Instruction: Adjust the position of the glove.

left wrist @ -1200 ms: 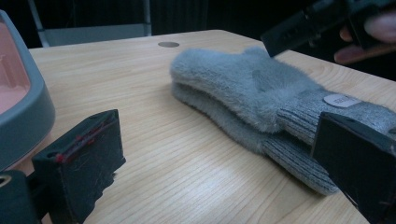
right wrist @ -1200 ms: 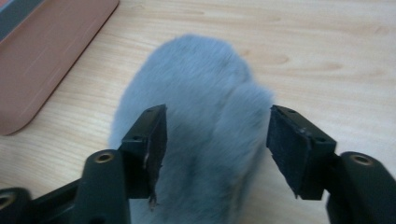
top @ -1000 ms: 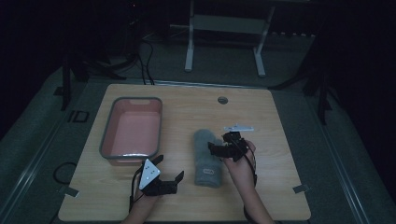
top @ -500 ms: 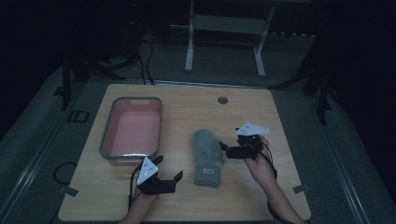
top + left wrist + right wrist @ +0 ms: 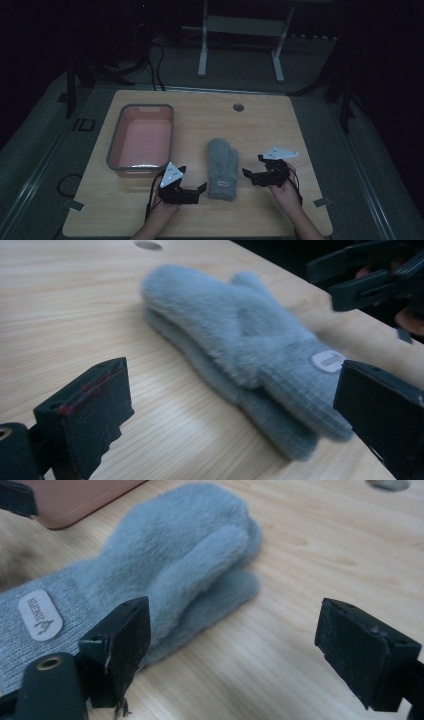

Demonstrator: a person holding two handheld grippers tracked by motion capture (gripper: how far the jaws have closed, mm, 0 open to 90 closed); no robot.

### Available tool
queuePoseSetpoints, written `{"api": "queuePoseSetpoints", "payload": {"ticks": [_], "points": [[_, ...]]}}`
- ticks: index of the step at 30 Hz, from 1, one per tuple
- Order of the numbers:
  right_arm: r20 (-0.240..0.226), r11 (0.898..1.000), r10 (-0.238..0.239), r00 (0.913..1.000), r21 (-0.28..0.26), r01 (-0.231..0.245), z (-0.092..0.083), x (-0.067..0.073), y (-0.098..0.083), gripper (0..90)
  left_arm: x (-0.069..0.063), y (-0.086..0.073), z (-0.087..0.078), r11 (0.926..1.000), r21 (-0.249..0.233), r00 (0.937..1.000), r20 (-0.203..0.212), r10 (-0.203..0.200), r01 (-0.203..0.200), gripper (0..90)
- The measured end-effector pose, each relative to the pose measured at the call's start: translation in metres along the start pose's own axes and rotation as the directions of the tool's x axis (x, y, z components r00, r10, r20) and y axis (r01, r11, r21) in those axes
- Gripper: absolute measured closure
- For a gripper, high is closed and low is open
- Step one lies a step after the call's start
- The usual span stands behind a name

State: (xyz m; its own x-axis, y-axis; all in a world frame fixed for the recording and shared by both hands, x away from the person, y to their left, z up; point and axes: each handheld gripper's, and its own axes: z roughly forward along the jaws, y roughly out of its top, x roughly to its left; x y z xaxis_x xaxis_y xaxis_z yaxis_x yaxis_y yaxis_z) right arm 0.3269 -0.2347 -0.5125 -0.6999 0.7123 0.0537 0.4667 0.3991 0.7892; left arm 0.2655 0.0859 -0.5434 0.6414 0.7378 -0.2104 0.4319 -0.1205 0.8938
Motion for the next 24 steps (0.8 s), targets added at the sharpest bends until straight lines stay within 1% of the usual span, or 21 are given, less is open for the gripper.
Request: {"api": "queuePoseSetpoints", "payload": {"ticks": [1,2,4,5,7,8,9,10,11,12,13,14,15,16,17,18,19,21,22,23,24], "points": [[-0.014,1.0,0.005,0.9999,0.013,-0.005,0.004,0.004,-0.003,13.2,-0.001,0.004,0.002,1.0,0.0,1.0,0.002,0.009,-0.009,2.4],[-0.014,1.0,0.005,0.9999,0.013,-0.005,0.004,0.004,-0.003,13.2,-0.002,0.008,0.004,0.9996,-0.003,0.9996,-0.009,0.027,-0.027,2.4],[-0.052,1.0,0.012,0.9986,0.026,-0.01,0.008,0.01,-0.005,12.0,-0.002,0.018,0.009,0.9993,0.001,0.9993,0.007,0.038,-0.038,2.5],[-0.049,1.0,0.006,0.9988,0.023,-0.005,0.009,0.013,-0.006,12.6,-0.001,0.024,0.012,0.9991,0.005,0.9991,0.006,0.042,-0.042,2.4],[-0.063,1.0,0.009,0.998,0.023,-0.008,0.011,0.018,-0.006,13.1,0.0,0.034,0.018,0.9975,0.038,0.9982,-0.002,0.06,-0.06,2.5],[-0.054,1.0,0.009,0.9985,0.017,-0.008,0.012,0.02,-0.005,14.2,0.001,0.039,0.022,0.9958,0.061,0.9976,-0.008,0.068,-0.068,2.8],[-0.051,1.0,0.006,0.9987,0.013,-0.006,0.013,0.021,-0.004,14.2,0.002,0.043,0.025,0.9947,0.069,0.9969,-0.016,0.077,-0.076,5.8],[-0.047,1.0,0.009,0.9988,0.009,-0.008,0.014,0.022,-0.003,14.2,0.003,0.046,0.027,0.9947,0.066,0.9965,-0.02,0.081,-0.079,9.8],[-0.043,1.0,0.011,0.999,0.002,-0.011,0.016,0.024,-0.001,15.4,0.004,0.049,0.03,0.9945,0.066,0.9964,-0.02,0.083,-0.081,12.5],[-0.039,1.0,0.003,0.9992,-0.003,-0.003,0.017,0.025,0.0,18.7,0.006,0.053,0.034,0.9929,0.081,0.9959,-0.015,0.09,-0.088,12.9],[-0.026,1.0,-0.002,0.9997,-0.005,0.002,0.019,0.026,0.001,19.4,0.008,0.055,0.037,0.9912,0.1,0.9961,-0.002,0.088,-0.087,13.6],[-0.019,1.0,0.007,0.9998,-0.007,-0.008,0.02,0.026,0.002,21.0,0.01,0.058,0.042,0.9898,0.121,0.9972,-0.001,0.075,-0.075,15.5],[-0.031,1.0,0.026,0.9992,-0.013,-0.026,0.022,0.024,0.003,24.4,0.012,0.059,0.045,0.9893,0.129,0.9977,0.004,0.067,-0.067,15.5],[-0.032,0.999,0.037,0.9988,-0.01,-0.038,0.025,0.023,0.004,24.6,0.013,0.059,0.049,0.9883,0.139,0.998,0.016,0.062,-0.064,15.6],[-0.015,0.999,0.051,0.9986,0.002,-0.051,0.028,0.023,0.004,26.0,0.014,0.06,0.052,0.9855,0.156,0.9979,0.007,0.065,-0.065,15.6],[-0.015,0.999,0.051,0.9986,0.002,-0.051,0.028,0.023,0.004,26.0,0.015,0.059,0.055,0.9847,0.163,0.998,0.006,0.062,-0.062,15.6],[-0.022,0.999,0.051,0.9984,0.002,-0.051,0.029,0.023,0.004,28.5,0.016,0.059,0.059,0.9817,0.182,0.9984,0.005,0.056,-0.056,15.6],[-0.002,0.999,0.038,0.9993,0.008,-0.038,0.031,0.024,0.002,30.7,0.018,0.057,0.066,0.9764,0.211,0.9984,-0.02,0.053,-0.047,15.8],[-0.009,0.999,0.044,0.999,0.02,-0.044,0.032,0.023,0.002,31.3,0.019,0.056,0.069,0.9717,0.232,0.9982,-0.031,0.052,-0.043,18.4],[0.0,0.998,0.054,0.9986,0.032,-0.054,0.034,0.022,0.002,32.9,0.021,0.055,0.073,0.9675,0.251,0.9987,-0.03,0.04,-0.031,19.8],[-0.004,0.997,0.065,0.9979,0.046,-0.065,0.035,0.021,0.002,34.8,0.023,0.053,0.077,0.961,0.276,0.9991,-0.033,0.027,-0.017,19.8]]}}
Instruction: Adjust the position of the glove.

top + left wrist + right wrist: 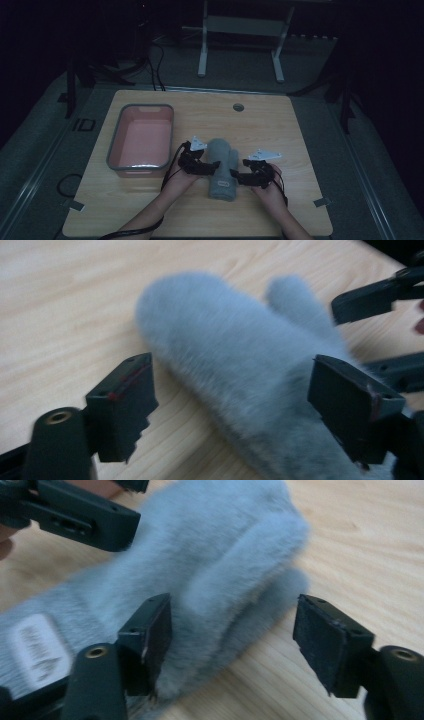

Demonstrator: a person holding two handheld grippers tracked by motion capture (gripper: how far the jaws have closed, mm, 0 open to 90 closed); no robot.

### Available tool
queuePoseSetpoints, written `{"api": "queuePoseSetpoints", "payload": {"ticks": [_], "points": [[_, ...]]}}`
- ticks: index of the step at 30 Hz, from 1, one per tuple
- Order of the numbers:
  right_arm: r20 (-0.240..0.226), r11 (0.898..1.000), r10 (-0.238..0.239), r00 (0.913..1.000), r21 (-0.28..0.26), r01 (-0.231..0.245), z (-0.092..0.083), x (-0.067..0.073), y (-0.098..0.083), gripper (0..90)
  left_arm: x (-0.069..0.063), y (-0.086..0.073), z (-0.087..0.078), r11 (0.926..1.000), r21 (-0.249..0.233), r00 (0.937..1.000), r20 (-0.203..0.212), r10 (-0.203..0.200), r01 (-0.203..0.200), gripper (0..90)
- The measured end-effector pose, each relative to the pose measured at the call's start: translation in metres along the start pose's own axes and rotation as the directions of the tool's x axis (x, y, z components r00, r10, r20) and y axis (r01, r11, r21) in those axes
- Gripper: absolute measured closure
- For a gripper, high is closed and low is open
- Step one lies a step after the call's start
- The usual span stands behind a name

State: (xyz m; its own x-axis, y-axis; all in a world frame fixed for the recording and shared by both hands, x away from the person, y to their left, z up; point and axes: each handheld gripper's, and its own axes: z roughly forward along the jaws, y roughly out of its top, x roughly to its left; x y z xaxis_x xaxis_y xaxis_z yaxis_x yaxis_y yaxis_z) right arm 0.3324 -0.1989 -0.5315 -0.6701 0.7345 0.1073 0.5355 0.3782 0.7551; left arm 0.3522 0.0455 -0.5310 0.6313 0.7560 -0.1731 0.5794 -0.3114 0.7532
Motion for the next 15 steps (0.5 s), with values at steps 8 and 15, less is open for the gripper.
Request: {"api": "queuePoseSetpoints", "payload": {"ticks": [8,15], "points": [[-0.059,0.994,0.032,0.9978,0.106,-0.025,0.013,-0.008,0.0,32.8,0.006,-0.007,0.021,0.9944,0.103,0.9991,0.032,-0.029,0.026,19.7],[-0.09,0.989,0.032,0.9954,0.147,-0.018,0.021,-0.012,0.001,28.9,0.008,-0.01,0.026,0.9931,0.116,0.9963,0.08,-0.031,0.022,27.5]]}}
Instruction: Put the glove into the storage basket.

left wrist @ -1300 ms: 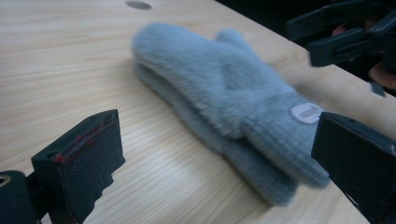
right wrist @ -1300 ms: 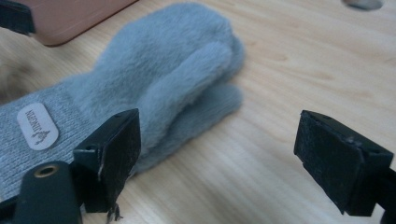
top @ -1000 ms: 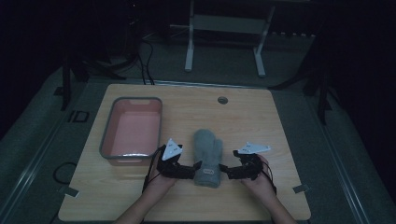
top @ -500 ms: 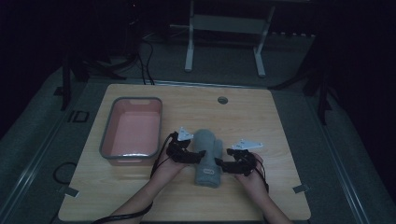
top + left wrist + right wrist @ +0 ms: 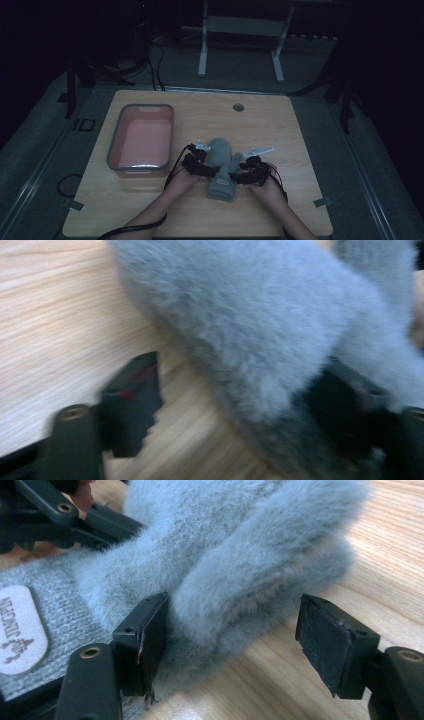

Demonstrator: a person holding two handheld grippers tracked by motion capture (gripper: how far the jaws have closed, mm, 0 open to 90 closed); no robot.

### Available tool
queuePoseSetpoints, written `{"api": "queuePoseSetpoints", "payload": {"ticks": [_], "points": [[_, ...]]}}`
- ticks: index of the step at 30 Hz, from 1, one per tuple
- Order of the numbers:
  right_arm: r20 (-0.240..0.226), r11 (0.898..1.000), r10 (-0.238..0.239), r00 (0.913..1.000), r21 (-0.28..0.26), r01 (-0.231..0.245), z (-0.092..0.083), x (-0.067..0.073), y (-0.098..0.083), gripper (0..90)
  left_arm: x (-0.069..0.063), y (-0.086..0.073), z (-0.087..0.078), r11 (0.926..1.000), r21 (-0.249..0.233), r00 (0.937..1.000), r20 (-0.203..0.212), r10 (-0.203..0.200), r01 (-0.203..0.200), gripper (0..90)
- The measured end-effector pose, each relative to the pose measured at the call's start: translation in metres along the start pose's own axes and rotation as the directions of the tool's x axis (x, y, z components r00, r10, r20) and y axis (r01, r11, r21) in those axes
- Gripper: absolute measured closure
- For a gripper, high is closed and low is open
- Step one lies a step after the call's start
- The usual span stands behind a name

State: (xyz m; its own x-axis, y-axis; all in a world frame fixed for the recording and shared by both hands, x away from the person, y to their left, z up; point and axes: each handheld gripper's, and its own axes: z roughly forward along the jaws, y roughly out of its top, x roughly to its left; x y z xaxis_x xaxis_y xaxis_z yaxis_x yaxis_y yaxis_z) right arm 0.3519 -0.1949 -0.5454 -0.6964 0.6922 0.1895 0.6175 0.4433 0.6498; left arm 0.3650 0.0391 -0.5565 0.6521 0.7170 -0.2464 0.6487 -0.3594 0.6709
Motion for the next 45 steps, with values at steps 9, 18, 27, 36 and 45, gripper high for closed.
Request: {"api": "queuePoseSetpoints", "payload": {"ticks": [9,18,27,36,45], "points": [[-0.045,1.0,0.007,0.9989,0.029,-0.006,0.005,-0.004,0.001,32.4,-0.002,0.002,0.003,0.9995,0.011,0.9959,0.086,0.028,-0.029,59.9],[-0.124,0.999,0.025,0.992,0.051,-0.019,0.005,-0.001,0.004,72.5,-0.007,0.004,0.003,0.9975,0.012,0.993,0.096,0.069,-0.07,79.2],[-0.141,1.0,0.028,0.9896,-0.002,-0.029,-0.009,0.0,0.009,81.5,-0.015,0.011,-0.013,0.9968,-0.044,0.9938,0.086,0.07,-0.067,81.6],[-0.142,0.998,0.005,0.9899,-0.06,-0.013,-0.029,0.005,0.026,82.3,-0.026,0.031,-0.041,0.9907,-0.097,0.9932,0.057,0.101,-0.096,82.1],[-0.15,0.992,-0.034,0.9881,-0.127,0.015,-0.049,0.015,0.052,82.5,-0.027,0.049,-0.072,0.9834,-0.138,0.9923,0.023,0.122,-0.118,82.2]]}}
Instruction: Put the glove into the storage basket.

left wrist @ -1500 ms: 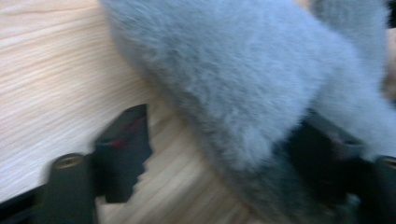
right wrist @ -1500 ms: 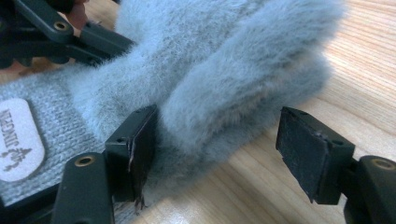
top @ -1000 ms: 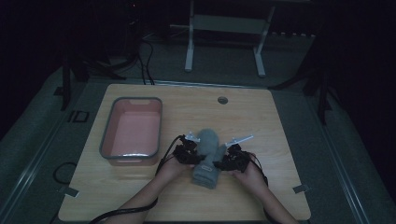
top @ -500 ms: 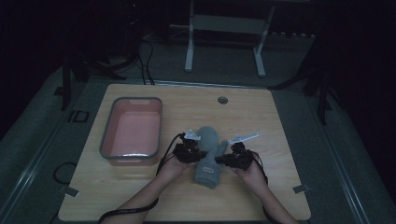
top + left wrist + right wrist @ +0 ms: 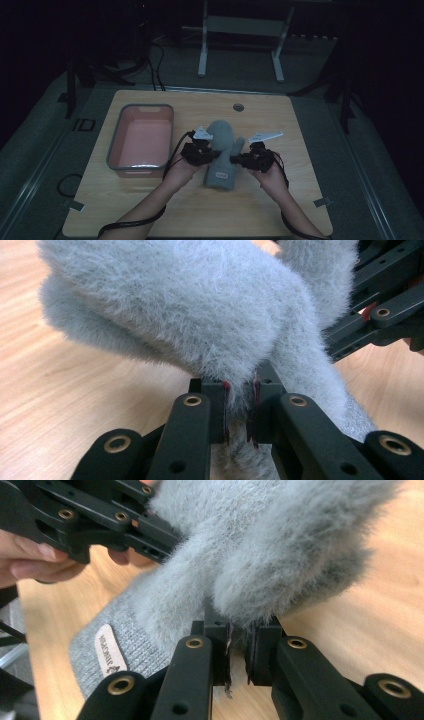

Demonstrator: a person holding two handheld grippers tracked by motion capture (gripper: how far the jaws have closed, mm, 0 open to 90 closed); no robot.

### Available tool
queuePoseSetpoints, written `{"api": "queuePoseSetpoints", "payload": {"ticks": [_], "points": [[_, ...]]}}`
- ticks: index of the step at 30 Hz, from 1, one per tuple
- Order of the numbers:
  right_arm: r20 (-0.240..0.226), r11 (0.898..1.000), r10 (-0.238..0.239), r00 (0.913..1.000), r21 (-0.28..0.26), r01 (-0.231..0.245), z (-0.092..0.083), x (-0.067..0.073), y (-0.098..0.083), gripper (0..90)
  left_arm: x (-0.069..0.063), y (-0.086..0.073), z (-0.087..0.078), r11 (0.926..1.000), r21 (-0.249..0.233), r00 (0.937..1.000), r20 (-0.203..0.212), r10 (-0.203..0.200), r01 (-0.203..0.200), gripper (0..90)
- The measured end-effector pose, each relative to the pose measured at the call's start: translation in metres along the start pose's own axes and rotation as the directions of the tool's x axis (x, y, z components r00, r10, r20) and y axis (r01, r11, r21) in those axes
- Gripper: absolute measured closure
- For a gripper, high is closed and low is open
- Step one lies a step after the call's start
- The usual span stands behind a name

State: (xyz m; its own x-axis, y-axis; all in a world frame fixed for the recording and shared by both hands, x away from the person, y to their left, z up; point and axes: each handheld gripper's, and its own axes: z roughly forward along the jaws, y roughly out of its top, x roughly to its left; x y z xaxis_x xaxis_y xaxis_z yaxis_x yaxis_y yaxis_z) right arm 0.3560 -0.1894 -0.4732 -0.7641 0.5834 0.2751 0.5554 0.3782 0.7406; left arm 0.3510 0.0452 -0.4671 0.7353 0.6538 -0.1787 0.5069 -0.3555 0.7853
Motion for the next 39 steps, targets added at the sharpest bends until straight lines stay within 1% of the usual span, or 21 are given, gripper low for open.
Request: {"api": "queuePoseSetpoints", "payload": {"ticks": [2,7,10,11,12,13,14,17,21,25,26,29,31,38,39], "points": [[-0.001,1.0,-0.017,0.9998,-0.019,0.017,-0.003,0.005,0.014,82.5,0.003,0.009,-0.012,0.9999,-0.007,0.9998,-0.016,0.01,-0.01,82.2],[0.0,0.998,-0.048,0.9989,-0.04,0.048,-0.004,0.014,0.037,82.5,0.012,0.023,-0.032,0.9996,-0.025,0.9994,-0.034,0.009,-0.01,82.2],[-0.003,0.997,-0.064,0.998,-0.047,0.064,-0.003,0.02,0.052,82.4,0.018,0.029,-0.044,0.9992,-0.038,0.9983,-0.056,0.013,-0.015,82.2],[-0.006,0.996,-0.069,0.9976,-0.053,0.069,-0.002,0.021,0.057,82.5,0.02,0.03,-0.048,0.999,-0.042,0.9982,-0.06,0.01,-0.012,82.2],[-0.006,0.996,-0.069,0.9976,-0.053,0.069,-0.002,0.021,0.057,82.5,0.02,0.03,-0.048,0.999,-0.042,0.9982,-0.06,0.01,-0.012,82.2],[-0.012,0.996,-0.073,0.9973,-0.054,0.072,0.0,0.023,0.061,82.4,0.025,0.032,-0.057,0.9987,-0.051,0.9978,-0.067,0.006,-0.009,82.2],[-0.018,0.994,-0.087,0.996,-0.064,0.086,0.003,0.026,0.07,82.5,0.027,0.032,-0.059,0.9984,-0.057,0.9977,-0.067,-0.002,-0.002,82.1],[-0.037,0.994,-0.091,0.9952,-0.069,0.088,0.009,0.03,0.08,82.4,0.036,0.033,-0.07,0.9981,-0.06,0.9969,-0.077,-0.015,0.01,82.1],[-0.044,0.991,-0.116,0.9923,-0.068,0.113,0.019,0.039,0.097,82.4,0.047,0.035,-0.087,0.9978,-0.063,0.9944,-0.103,-0.027,0.021,82.1],[-0.051,0.989,-0.138,0.9892,-0.069,0.134,0.031,0.051,0.115,82.3,0.059,0.036,-0.107,0.9977,-0.062,0.9903,-0.134,-0.037,0.029,82.1],[-0.056,0.988,-0.14,0.9886,-0.07,0.135,0.034,0.053,0.119,82.4,0.063,0.035,-0.113,0.9975,-0.063,0.9885,-0.146,-0.04,0.031,82.1],[-0.067,0.987,-0.151,0.9864,-0.071,0.146,0.046,0.062,0.133,82.3,0.072,0.034,-0.125,0.9975,-0.061,0.9849,-0.167,-0.047,0.037,82.0],[-0.074,0.986,-0.155,0.9851,-0.069,0.15,0.054,0.067,0.141,82.3,0.079,0.032,-0.134,0.9968,-0.063,0.9824,-0.177,-0.059,0.048,82.0],[-0.088,0.984,-0.173,0.981,-0.059,0.168,0.086,0.085,0.167,82.3,0.106,0.024,-0.161,0.9946,-0.064,0.9696,-0.226,-0.095,0.082,81.9],[-0.089,0.983,-0.177,0.9803,-0.057,0.172,0.091,0.088,0.17,82.3,0.11,0.022,-0.165,0.994,-0.066,0.967,-0.234,-0.101,0.088,81.9]]}}
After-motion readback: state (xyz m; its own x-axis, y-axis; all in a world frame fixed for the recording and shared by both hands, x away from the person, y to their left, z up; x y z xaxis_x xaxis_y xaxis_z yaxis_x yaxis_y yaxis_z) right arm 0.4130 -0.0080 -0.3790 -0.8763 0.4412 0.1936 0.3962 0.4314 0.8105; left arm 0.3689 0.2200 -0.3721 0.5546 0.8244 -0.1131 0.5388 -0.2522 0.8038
